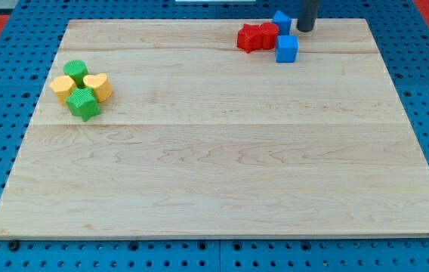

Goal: Slide blue triangle to the center

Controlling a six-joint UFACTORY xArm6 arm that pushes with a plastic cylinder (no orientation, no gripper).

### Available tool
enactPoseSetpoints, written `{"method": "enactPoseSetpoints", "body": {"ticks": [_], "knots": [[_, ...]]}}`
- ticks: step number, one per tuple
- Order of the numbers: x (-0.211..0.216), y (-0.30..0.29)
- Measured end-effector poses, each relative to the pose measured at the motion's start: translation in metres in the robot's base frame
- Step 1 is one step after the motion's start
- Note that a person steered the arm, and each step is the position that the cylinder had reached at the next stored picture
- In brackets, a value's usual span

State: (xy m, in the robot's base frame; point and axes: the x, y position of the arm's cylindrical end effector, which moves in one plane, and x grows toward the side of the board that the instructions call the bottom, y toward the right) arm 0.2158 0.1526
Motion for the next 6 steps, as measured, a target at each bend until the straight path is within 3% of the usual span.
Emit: {"method": "enactPoseSetpoints", "body": {"ticks": [2,6], "knots": [[-0.024,-0.012],[-0.023,-0.152]]}}
